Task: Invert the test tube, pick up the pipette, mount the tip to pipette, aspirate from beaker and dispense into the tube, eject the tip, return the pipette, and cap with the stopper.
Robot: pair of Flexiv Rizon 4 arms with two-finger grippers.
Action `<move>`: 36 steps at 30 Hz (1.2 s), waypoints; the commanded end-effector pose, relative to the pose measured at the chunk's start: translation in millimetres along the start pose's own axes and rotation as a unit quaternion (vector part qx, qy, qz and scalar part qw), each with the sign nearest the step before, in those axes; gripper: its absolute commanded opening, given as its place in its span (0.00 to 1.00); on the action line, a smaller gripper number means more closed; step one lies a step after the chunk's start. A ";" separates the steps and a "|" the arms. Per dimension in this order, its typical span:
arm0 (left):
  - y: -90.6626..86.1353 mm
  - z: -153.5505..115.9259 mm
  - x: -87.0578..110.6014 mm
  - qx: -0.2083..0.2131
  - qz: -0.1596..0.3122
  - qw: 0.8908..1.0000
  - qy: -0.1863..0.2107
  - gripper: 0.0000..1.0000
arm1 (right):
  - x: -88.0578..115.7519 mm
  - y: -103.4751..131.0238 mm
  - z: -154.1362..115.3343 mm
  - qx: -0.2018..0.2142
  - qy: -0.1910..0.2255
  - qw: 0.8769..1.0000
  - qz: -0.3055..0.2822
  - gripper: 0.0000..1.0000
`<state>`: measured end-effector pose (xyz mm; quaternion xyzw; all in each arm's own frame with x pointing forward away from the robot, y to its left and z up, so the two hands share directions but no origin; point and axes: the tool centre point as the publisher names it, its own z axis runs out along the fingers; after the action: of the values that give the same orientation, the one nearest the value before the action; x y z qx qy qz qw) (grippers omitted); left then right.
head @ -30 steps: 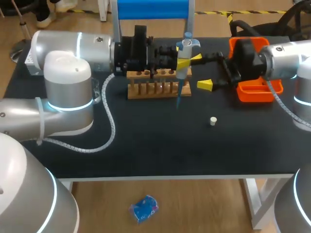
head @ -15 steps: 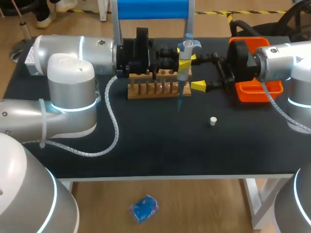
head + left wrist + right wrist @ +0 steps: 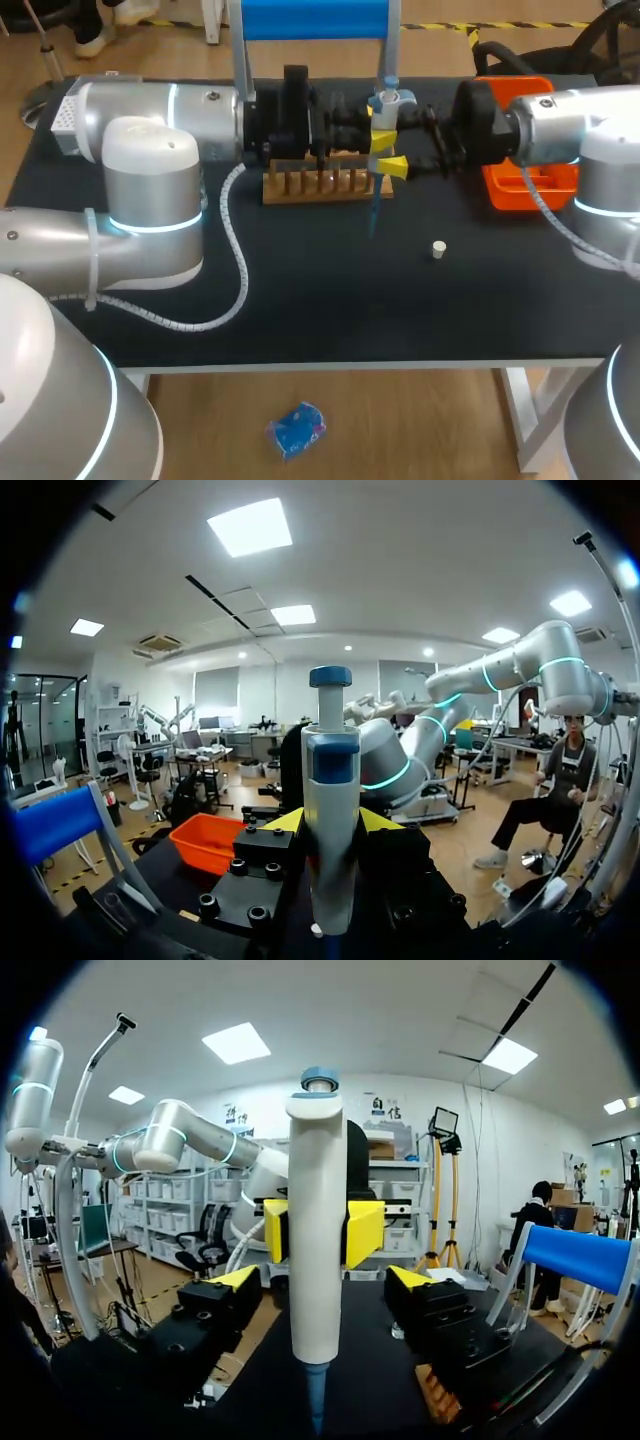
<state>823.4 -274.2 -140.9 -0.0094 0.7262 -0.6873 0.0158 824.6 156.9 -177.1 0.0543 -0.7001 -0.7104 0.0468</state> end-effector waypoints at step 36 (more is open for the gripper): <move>5.8 0.6 -2.4 0.000 0.000 1.000 -0.010 0.00 | -1.4 -3.7 4.0 0.001 0.003 1.000 0.007 0.00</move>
<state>828.6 -272.7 -146.3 -0.0144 0.7268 -0.6864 0.0210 824.9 162.0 -180.7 0.0528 -0.7010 -0.7090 0.0555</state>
